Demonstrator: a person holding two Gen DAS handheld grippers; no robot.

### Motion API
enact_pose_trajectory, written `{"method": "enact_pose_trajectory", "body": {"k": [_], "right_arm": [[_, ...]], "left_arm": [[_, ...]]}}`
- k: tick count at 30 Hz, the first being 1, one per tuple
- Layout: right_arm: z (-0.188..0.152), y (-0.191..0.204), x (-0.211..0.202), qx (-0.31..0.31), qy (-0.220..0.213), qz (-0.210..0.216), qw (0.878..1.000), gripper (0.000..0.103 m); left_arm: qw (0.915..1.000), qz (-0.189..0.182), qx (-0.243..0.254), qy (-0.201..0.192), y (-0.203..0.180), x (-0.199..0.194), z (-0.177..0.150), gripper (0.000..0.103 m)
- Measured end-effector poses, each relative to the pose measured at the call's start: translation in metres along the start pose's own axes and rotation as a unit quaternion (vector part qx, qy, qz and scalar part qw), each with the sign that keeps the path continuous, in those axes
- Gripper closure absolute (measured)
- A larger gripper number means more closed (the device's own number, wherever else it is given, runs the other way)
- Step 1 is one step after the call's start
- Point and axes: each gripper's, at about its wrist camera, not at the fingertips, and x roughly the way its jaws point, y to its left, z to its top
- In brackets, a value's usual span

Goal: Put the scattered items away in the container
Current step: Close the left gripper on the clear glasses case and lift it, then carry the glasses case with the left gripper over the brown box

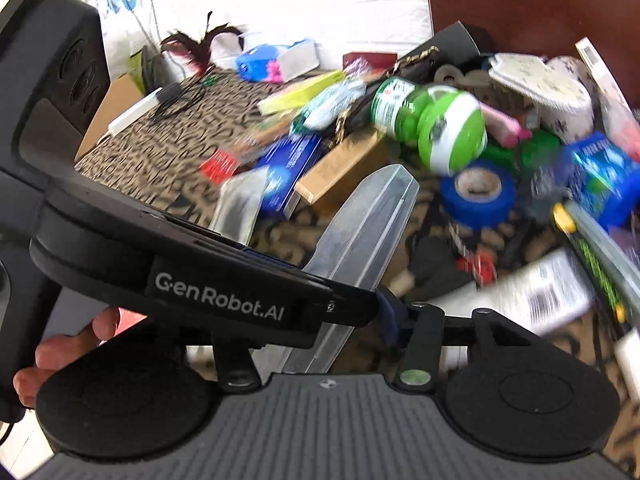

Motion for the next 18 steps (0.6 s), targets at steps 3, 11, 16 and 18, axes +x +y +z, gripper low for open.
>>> {"method": "enact_pose_trajectory", "body": {"k": [3,11,16,18], "right_arm": [[-0.018,0.005,-0.019,0.003,0.005,0.004,1.0,0.046],[-0.083,-0.011,-0.099,0.029,0.015,-0.042,0.999,0.049],[-0.105,-0.022,-0.118,0.084,0.005,-0.074,0.994,0.039],[-0.107,-0.025,-0.117,0.096,-0.001,-0.084,0.992,0.033]], "left_arm": [[0.9998,-0.014,0.001,0.011,-0.016,-0.005,-0.022,0.053],[0.9928,-0.085,0.058,0.062,-0.091,0.008,-0.067,0.052],[0.9901,-0.095,0.077,0.069,-0.119,0.016,-0.082,0.037],[0.9913,-0.087,0.074,0.066,-0.121,0.017,-0.08,0.036]]}}
